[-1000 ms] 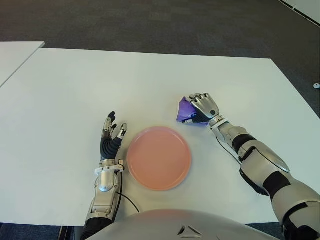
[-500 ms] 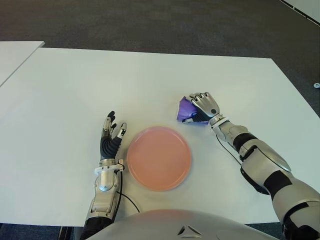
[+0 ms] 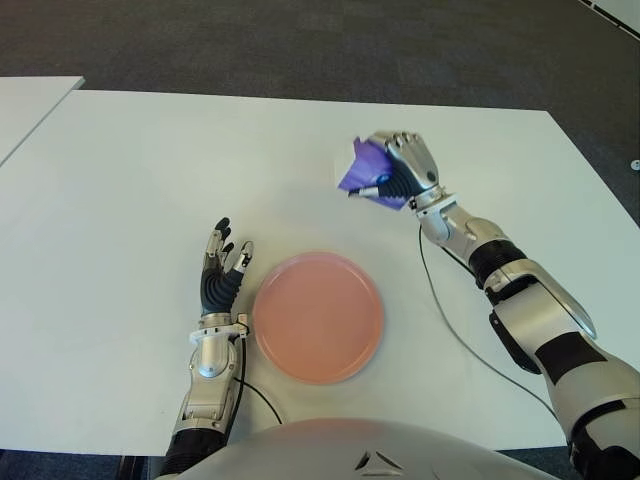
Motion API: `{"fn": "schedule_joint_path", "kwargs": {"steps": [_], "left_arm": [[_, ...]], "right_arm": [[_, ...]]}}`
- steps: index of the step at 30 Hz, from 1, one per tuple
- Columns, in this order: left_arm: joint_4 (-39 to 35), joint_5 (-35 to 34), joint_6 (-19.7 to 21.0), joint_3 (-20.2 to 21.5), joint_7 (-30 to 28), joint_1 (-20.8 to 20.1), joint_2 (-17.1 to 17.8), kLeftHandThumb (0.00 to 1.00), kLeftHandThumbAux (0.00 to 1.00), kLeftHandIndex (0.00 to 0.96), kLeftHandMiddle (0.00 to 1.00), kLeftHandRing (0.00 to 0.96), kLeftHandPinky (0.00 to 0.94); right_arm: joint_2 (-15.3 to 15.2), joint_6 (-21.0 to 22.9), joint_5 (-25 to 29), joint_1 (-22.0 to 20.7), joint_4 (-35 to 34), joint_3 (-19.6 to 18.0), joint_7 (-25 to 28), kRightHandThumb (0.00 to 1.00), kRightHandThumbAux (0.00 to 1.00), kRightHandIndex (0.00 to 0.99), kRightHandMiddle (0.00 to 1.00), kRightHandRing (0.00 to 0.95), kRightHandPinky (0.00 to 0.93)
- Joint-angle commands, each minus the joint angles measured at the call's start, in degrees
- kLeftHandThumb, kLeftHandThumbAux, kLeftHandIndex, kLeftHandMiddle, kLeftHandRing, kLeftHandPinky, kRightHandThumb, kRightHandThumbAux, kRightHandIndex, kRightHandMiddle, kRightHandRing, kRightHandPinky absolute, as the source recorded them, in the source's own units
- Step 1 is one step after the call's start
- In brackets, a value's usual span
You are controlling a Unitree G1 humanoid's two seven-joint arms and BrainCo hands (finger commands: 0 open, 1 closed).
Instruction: Put the tissue paper into the plate.
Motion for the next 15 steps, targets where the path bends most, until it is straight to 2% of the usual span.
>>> {"fn": "schedule_joint_path", "kwargs": {"steps": [1, 6, 11, 15], "left_arm": [[0.79, -0.08, 0.56, 0.07, -0.67, 0.43, 0.51, 0.000, 0.517, 0.000, 0.000, 0.000, 0.000], [0.73, -0.25, 0.68, 0.04, -0.94, 0.25, 0.67, 0.000, 0.516, 0.000, 0.000, 0.000, 0.000], [0.60, -0.71, 0.87, -0.02, -1.25, 0.07, 0.91, 0.000, 0.515, 0.000, 0.000, 0.000, 0.000], [0.50, -0.87, 1.18, -0.01, -1.34, -0.05, 1.03, 0.000, 0.512, 0.000, 0.000, 0.000, 0.000]], "right_arm": [[-1.64, -0.05, 4.75, 5.56, -18.79, -6.09, 7.05, 0.856, 0.676, 0.402, 0.534, 0.848, 0.825], [-0.86, 0.85, 4.72, 9.60, -27.25, -8.35, 9.63, 0.855, 0.676, 0.400, 0.535, 0.849, 0.831], [1.22, 1.18, 2.72, 16.40, -36.53, -9.12, 10.80, 0.854, 0.678, 0.397, 0.531, 0.842, 0.832], [2.37, 1.01, 2.48, 20.55, -42.77, -9.05, 14.65, 0.854, 0.678, 0.395, 0.528, 0.837, 0.835]]}}
